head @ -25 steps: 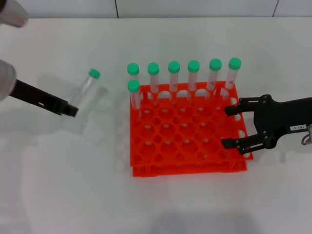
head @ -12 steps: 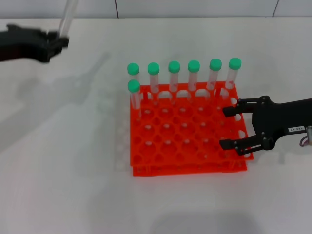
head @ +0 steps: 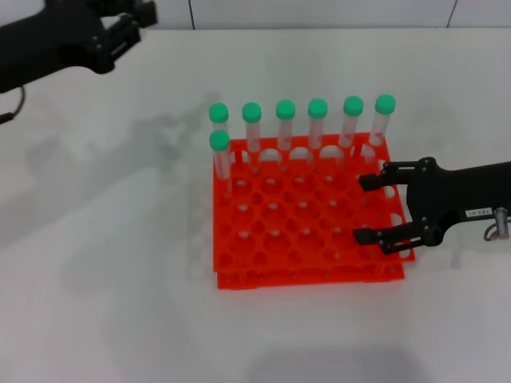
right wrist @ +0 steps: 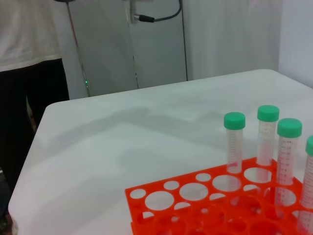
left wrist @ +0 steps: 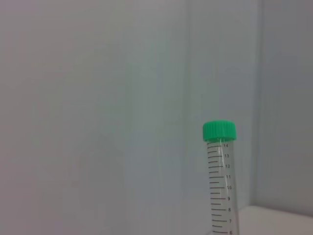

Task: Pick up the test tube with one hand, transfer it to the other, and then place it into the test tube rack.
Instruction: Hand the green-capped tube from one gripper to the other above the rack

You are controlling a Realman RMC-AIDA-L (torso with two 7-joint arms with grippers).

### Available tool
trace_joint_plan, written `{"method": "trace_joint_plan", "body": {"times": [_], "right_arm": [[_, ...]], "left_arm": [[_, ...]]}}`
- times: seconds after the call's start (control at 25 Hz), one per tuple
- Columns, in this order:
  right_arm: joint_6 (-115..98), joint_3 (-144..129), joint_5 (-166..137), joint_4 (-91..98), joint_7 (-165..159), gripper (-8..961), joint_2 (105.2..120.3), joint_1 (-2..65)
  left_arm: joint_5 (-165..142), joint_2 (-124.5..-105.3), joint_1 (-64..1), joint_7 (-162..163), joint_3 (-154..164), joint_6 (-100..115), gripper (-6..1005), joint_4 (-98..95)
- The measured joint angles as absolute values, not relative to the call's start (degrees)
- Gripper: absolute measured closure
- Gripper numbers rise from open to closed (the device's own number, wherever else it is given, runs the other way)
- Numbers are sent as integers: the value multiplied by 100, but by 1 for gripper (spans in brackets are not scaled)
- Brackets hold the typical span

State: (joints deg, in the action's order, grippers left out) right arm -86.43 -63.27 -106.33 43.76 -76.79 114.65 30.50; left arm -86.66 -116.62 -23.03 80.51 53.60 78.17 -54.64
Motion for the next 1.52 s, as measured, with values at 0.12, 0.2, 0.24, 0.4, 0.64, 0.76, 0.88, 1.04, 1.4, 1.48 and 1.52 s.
{"method": "trace_joint_plan", "body": {"times": [0.12,0.2,0.24,0.4,0.64,0.76,0.88,1.04,1.4,1.48,1.52], "right_arm": [[-8634,-6327,-10629,4377,-7678,100,11472,3063],[-8629,-6328,-10626,4377,-7677,100,11482,3075],[-8627,-6328,-10626,4377,-7677,100,11488,3079],[-8615,-6328,-10625,4382,-7673,100,11498,3097],[-8602,-6328,-10625,4386,-7654,99,11498,3113],[-8597,-6328,-10625,4386,-7650,99,11497,3121],[-8589,-6328,-10625,4386,-7643,99,11496,3131],[-8577,-6328,-10625,4407,-7644,99,11495,3136],[-8576,-6328,-10625,4425,-7656,99,11495,3138],[-8577,-6328,-10626,4429,-7659,99,11495,3138],[-8577,-6328,-10625,4430,-7659,99,11495,3138]], "left_arm": [[-8667,-11355,-2857,7771,5119,8461,781,-4504],[-8708,-11157,-3161,7646,5080,8706,779,-4007],[-8826,-11058,-3337,7616,5095,8809,779,-3791],[-9328,-11007,-3590,7728,5110,8881,776,-3686],[-10038,-11017,-3898,7923,5113,8941,772,-3634],[-10365,-11050,-4011,7968,5113,9023,770,-3617],[-10636,-11085,-4106,7979,5113,9084,768,-3588],[-10778,-11124,-4211,7978,5110,9047,765,-3486],[-11080,-11160,-4324,8013,5106,8920,759,-3326],[-11162,-11169,-4344,8063,5106,8851,758,-3308],[-11182,-11177,-4344,8080,5106,8809,757,-3307]]}}
